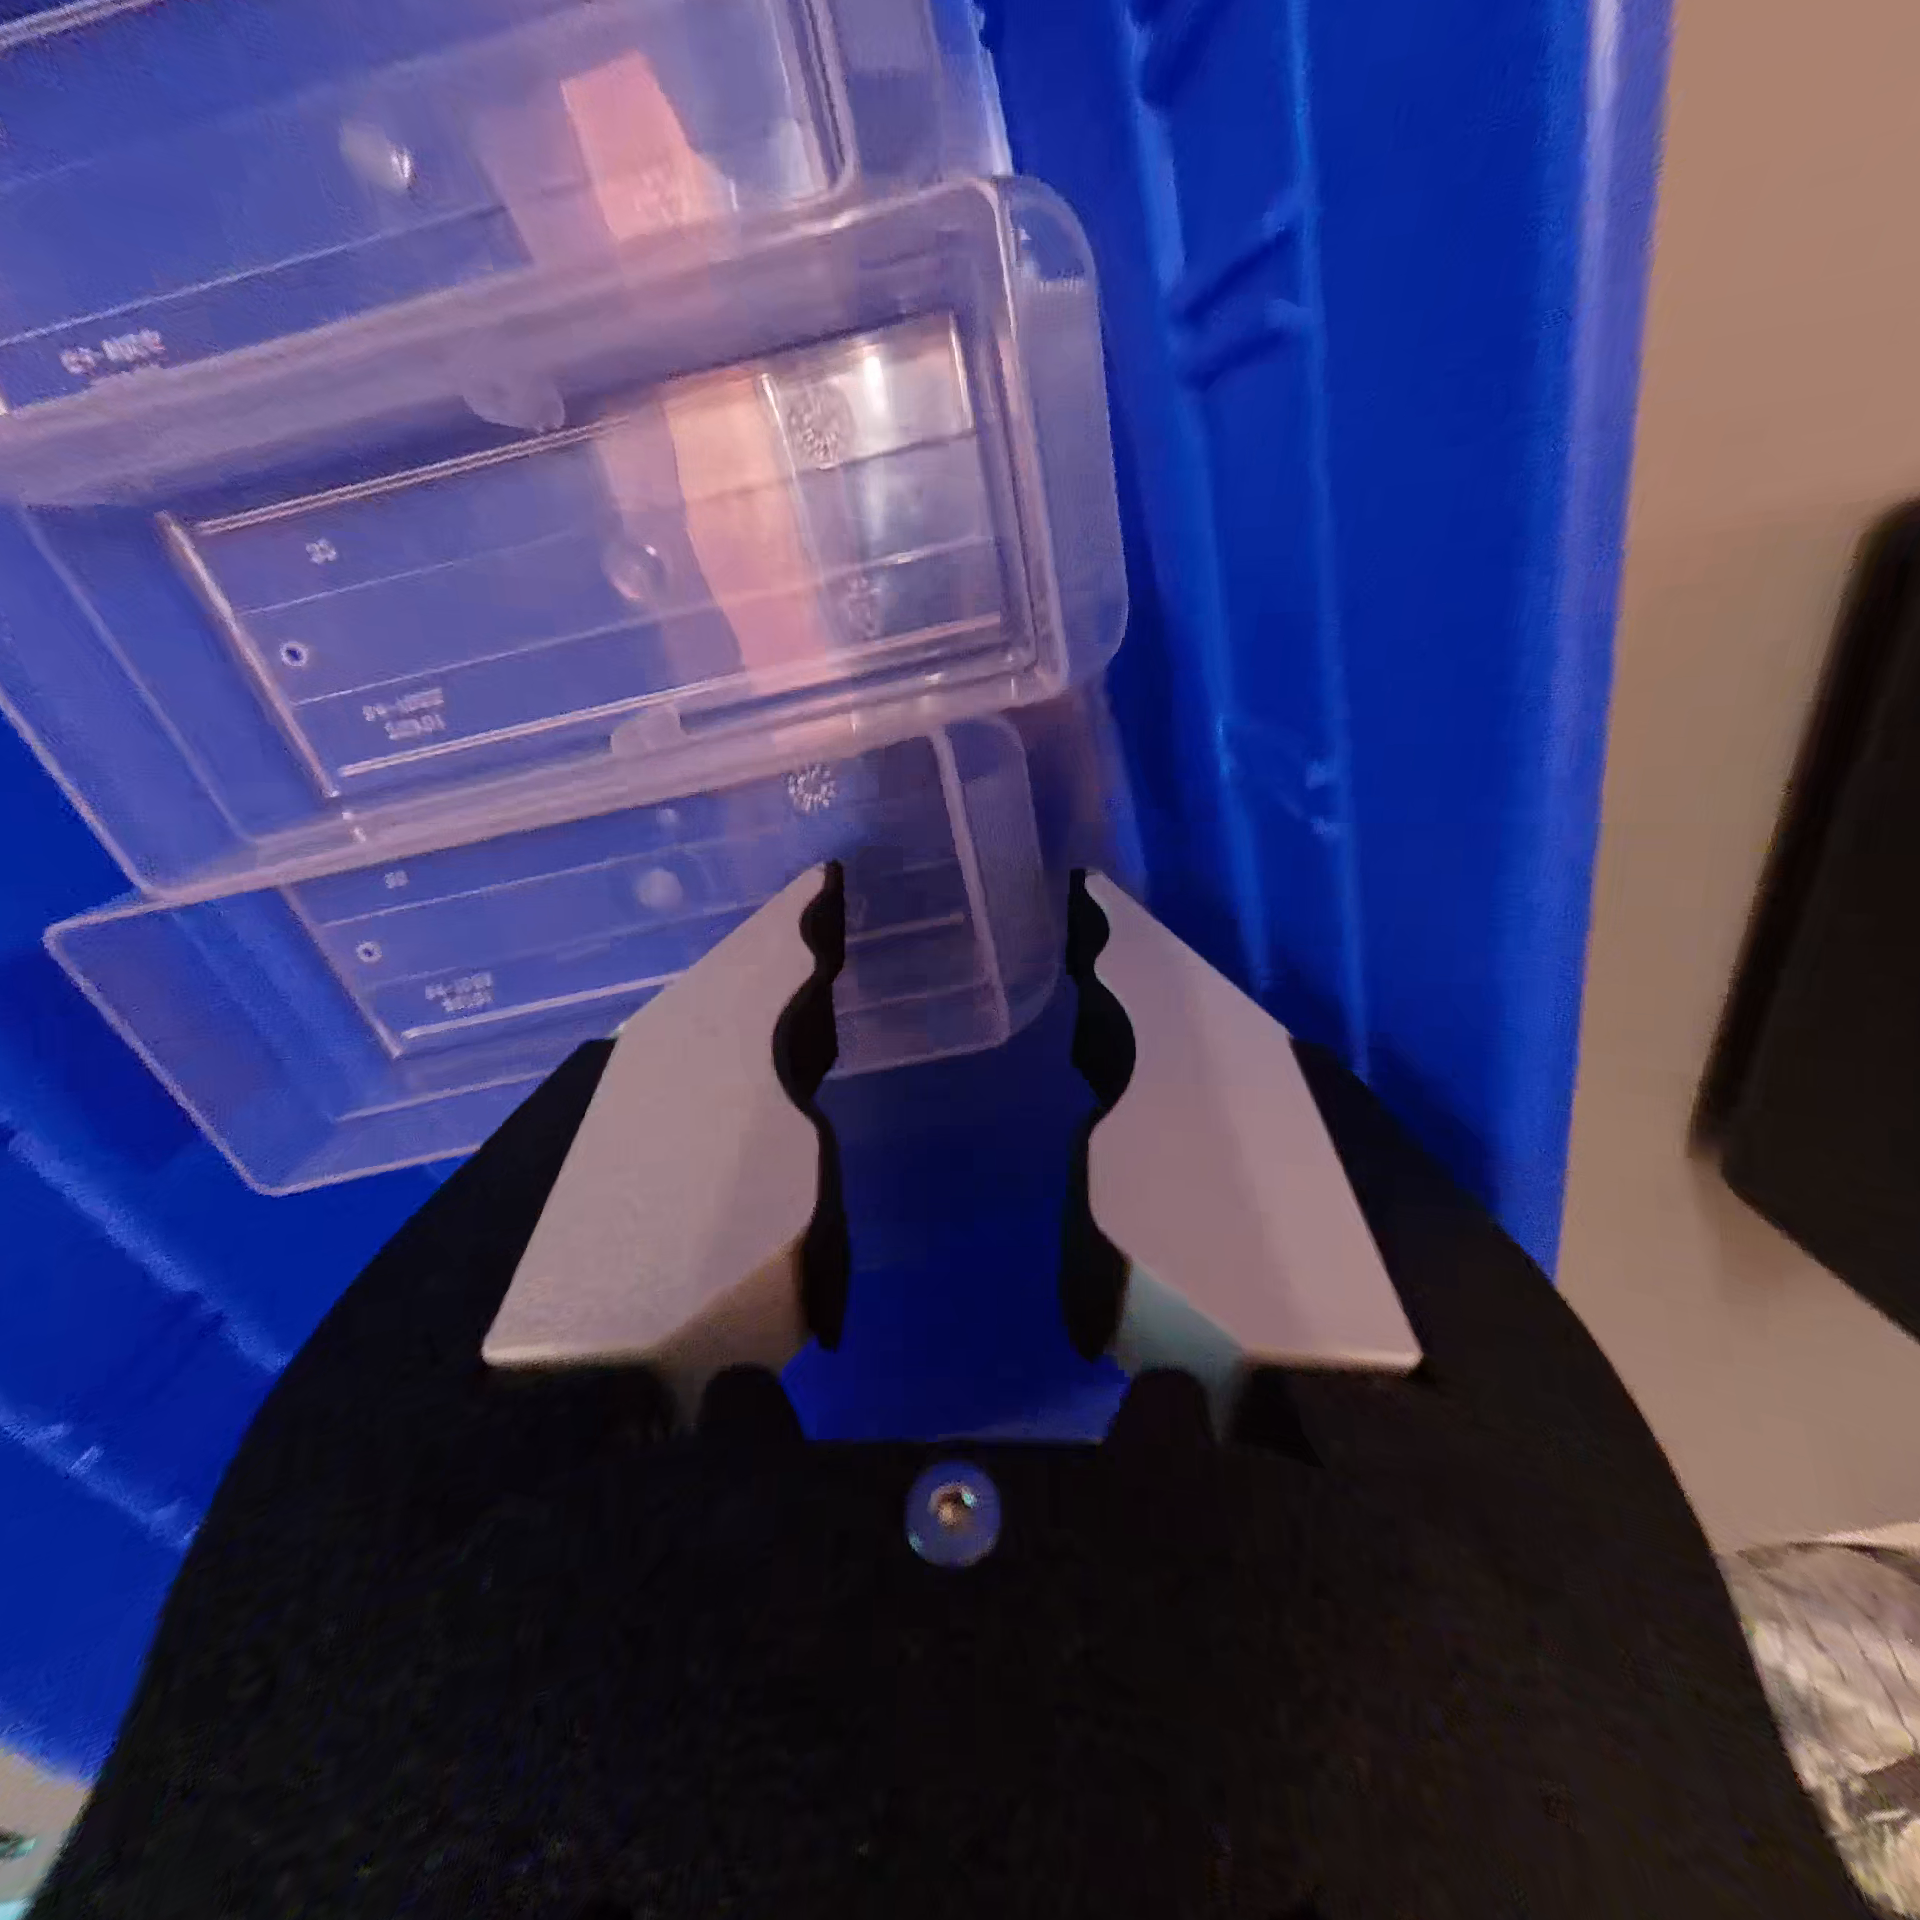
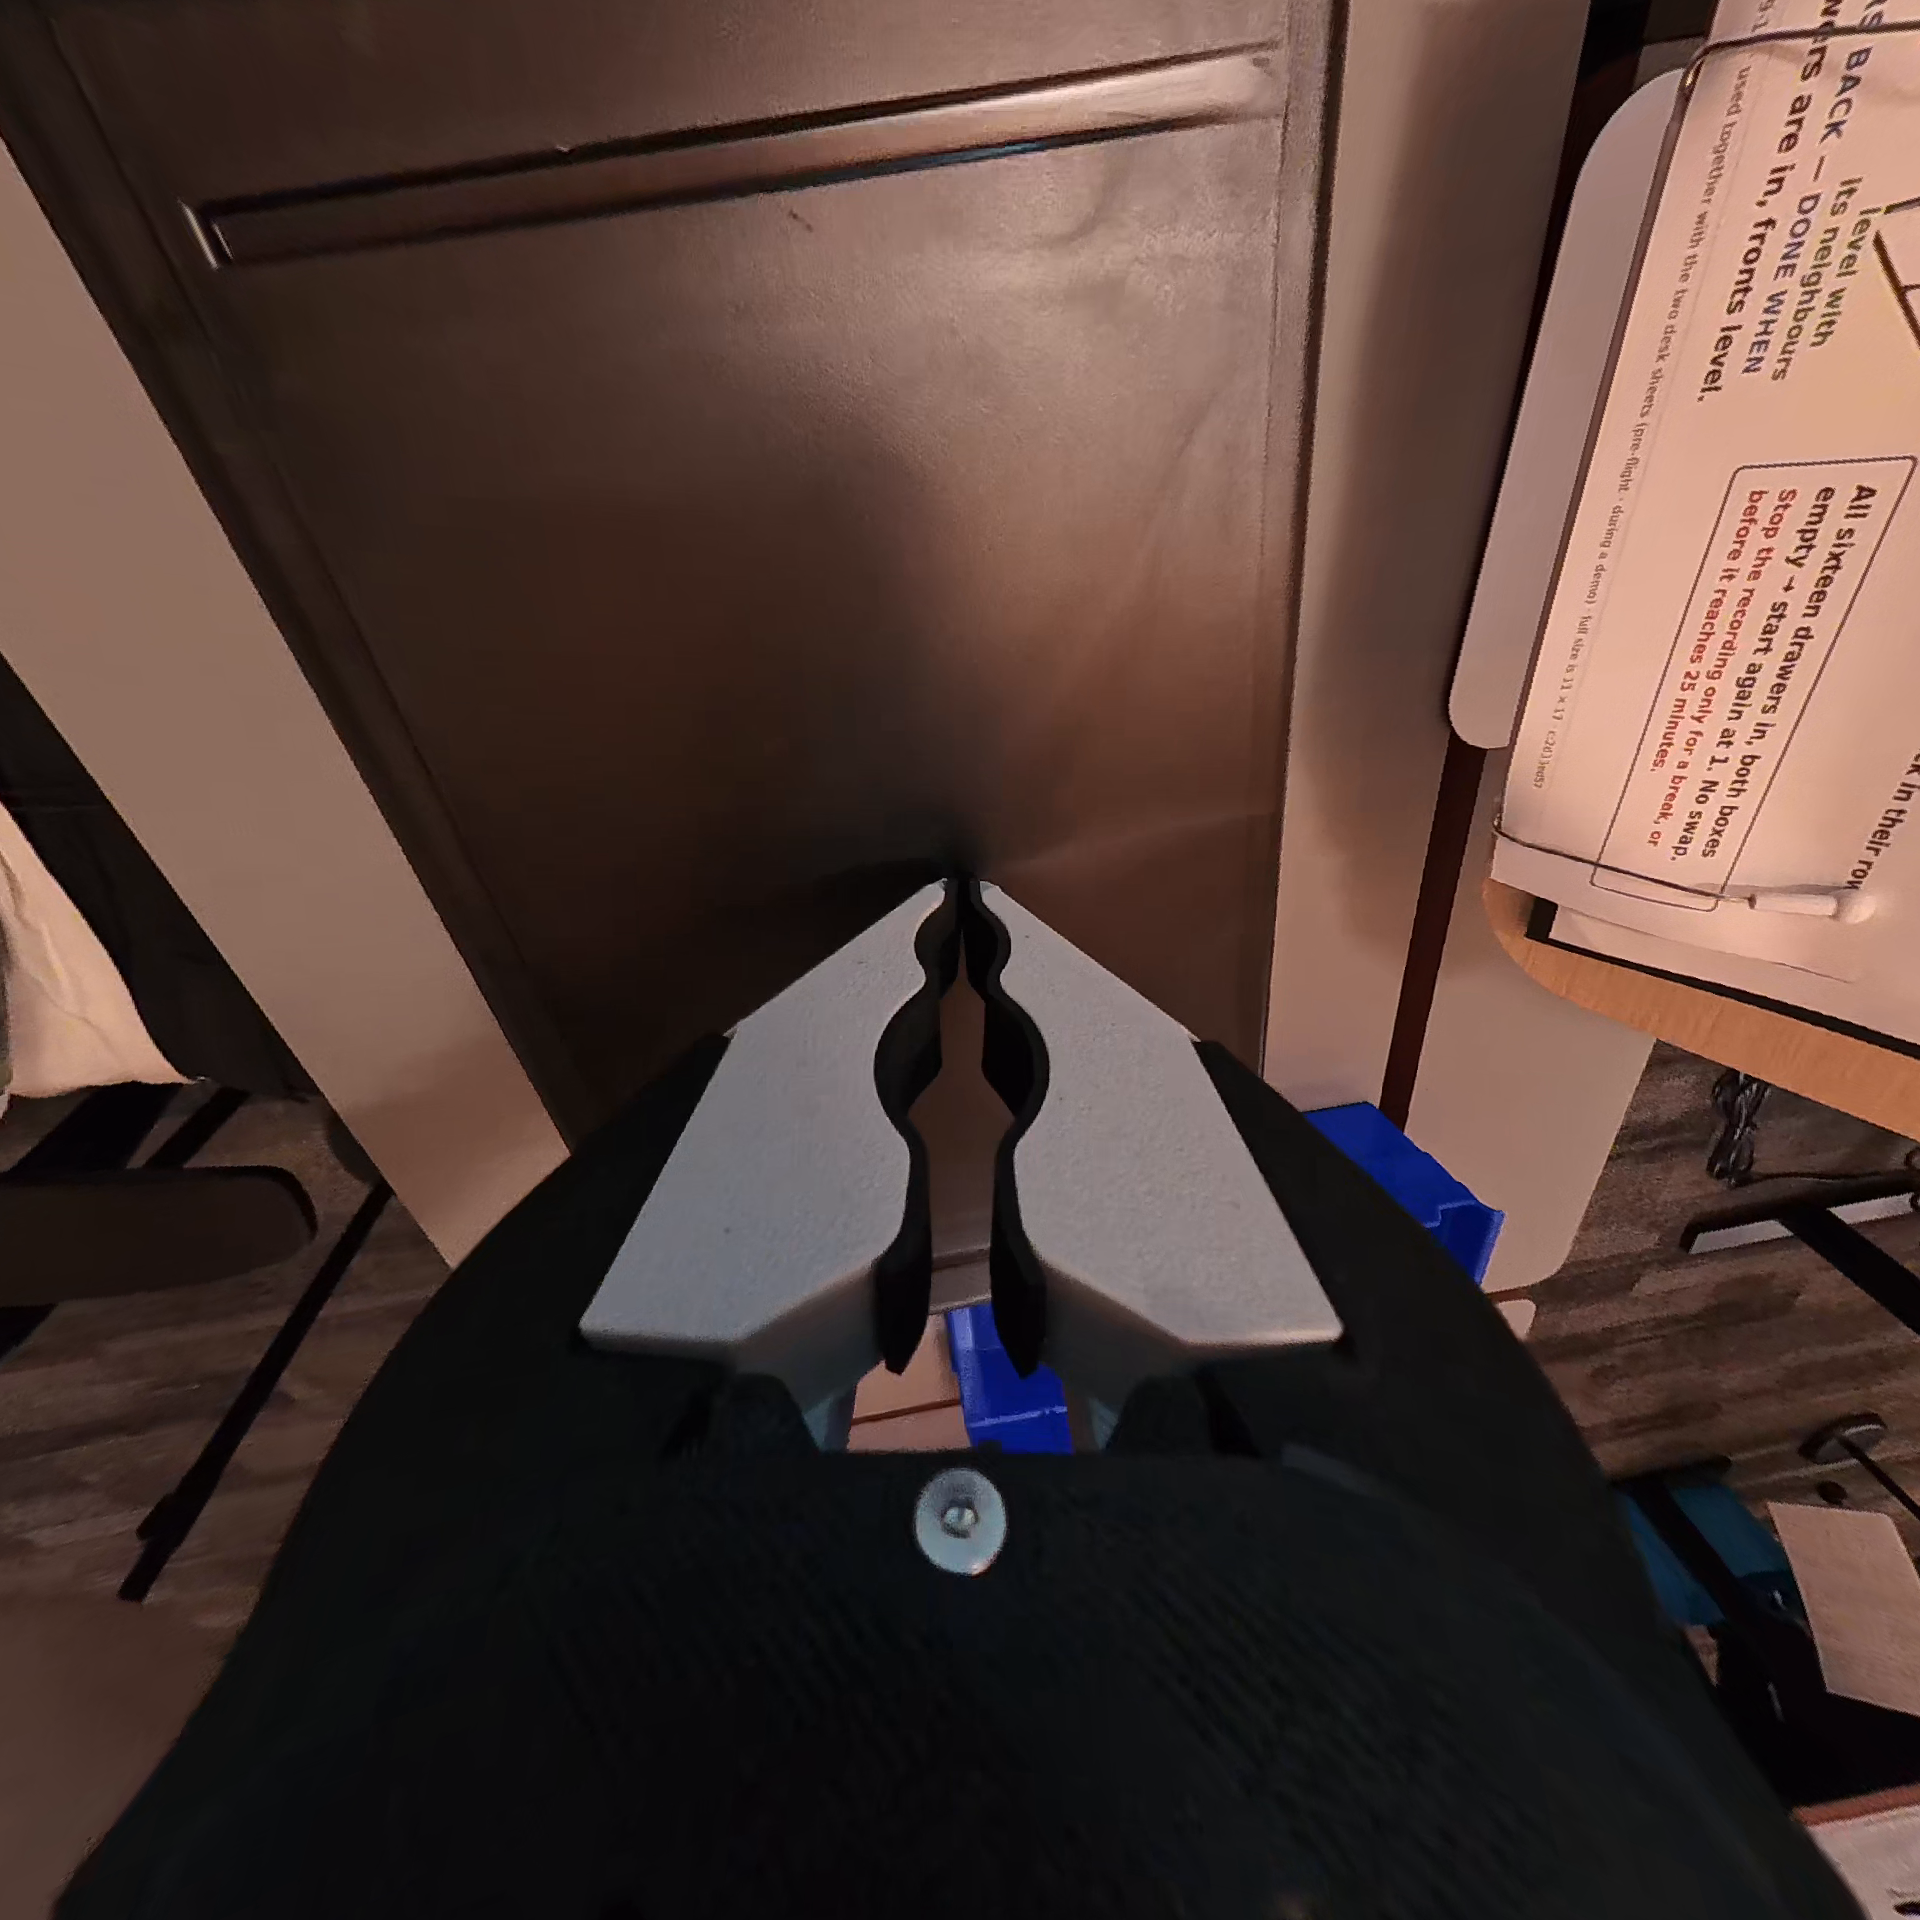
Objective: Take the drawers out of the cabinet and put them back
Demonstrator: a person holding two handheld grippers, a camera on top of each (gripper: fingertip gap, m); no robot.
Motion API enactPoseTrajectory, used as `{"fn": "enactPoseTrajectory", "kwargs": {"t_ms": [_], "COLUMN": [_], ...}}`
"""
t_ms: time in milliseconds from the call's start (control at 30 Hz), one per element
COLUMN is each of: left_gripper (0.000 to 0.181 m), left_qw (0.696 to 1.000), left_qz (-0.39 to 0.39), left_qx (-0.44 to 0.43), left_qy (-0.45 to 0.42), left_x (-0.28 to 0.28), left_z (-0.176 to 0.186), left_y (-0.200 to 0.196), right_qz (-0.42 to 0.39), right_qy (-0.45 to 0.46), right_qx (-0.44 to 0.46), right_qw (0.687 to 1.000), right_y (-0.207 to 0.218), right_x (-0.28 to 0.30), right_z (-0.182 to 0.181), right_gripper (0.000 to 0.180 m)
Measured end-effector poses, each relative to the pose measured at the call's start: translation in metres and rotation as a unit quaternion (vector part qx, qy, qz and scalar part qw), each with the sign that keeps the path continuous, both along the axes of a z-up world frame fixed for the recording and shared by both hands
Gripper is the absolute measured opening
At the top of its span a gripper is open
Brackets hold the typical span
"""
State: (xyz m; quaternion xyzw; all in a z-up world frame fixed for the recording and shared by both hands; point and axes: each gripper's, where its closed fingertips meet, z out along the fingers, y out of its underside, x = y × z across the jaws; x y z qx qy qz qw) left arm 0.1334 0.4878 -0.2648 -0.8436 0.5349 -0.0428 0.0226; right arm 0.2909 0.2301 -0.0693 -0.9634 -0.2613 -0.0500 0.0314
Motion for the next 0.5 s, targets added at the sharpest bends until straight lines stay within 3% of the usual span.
{"fn": "enactPoseTrajectory", "kwargs": {"t_ms": [133, 233, 500], "left_gripper": [0.036, 0.017, 0.012], "left_qw": [1.0, 0.999, 0.997], "left_qz": [0.009, 0.011, -0.023], "left_qx": [-0.014, -0.029, -0.046], "left_qy": [0.013, 0.012, 0.055], "left_x": [0.003, 0.006, -0.018], "left_z": [-0.011, -0.008, 0.005], "left_y": [-0.001, -0.004, -0.012], "right_qz": [0.009, 0.014, 0.01], "right_qy": [-0.011, -0.015, -0.011], "right_qx": [-0.003, -0.009, -0.009], "right_qw": [1.0, 1.0, 1.0], "right_y": [0.0, 0.0, 0.0], "right_x": [0.0, 0.0, 0.0], "right_z": [0.0, 0.0, 0.0], "right_gripper": [0.0, 0.0, 0.0]}}
